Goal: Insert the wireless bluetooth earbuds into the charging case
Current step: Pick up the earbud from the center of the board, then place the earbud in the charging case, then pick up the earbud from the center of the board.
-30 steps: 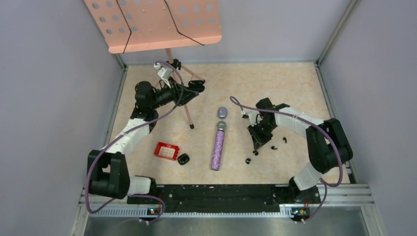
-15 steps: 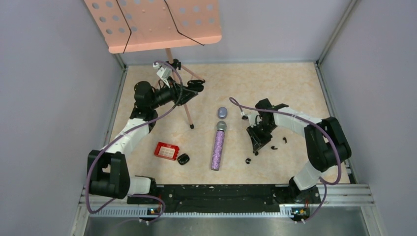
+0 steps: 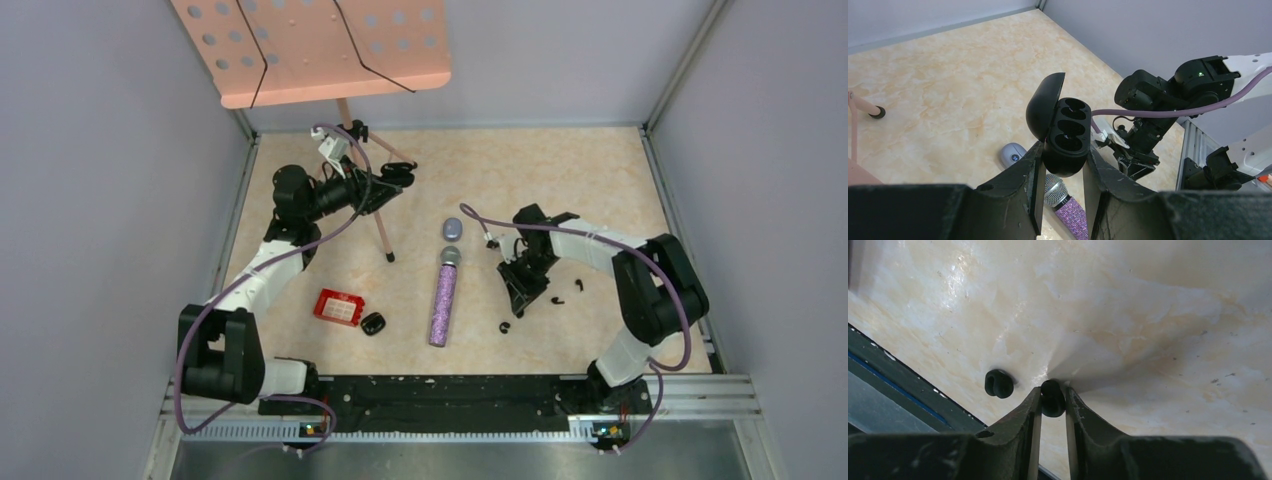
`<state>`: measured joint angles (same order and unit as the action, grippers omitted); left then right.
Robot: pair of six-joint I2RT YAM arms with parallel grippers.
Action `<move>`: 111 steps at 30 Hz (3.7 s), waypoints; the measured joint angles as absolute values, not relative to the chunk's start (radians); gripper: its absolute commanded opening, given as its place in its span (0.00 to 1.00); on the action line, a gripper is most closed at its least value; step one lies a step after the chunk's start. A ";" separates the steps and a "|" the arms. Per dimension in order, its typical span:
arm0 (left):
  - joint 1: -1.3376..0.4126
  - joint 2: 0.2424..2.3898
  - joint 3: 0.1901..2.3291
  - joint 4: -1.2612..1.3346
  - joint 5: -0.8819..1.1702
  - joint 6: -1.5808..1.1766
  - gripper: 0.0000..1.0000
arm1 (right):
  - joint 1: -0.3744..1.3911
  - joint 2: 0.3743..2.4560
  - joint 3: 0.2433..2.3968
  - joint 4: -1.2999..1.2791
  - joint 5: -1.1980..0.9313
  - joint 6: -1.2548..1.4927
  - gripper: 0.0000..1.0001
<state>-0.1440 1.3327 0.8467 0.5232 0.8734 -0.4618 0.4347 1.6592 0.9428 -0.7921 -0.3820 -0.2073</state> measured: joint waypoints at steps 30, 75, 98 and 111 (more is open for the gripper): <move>-0.240 1.415 0.848 0.583 1.066 -0.337 0.00 | 0.545 1.635 1.947 -1.155 -0.463 -0.736 0.00; -0.362 1.433 0.903 0.583 1.164 -0.242 0.00 | 0.773 1.805 2.159 -1.205 -0.429 -0.759 0.00; -0.362 1.458 0.919 0.591 1.155 -0.242 0.00 | 0.743 1.599 2.075 -1.159 -0.455 -0.690 0.49; -0.294 1.433 0.877 0.595 1.044 -0.347 0.00 | 0.606 1.266 1.305 -1.105 -0.483 -0.784 0.16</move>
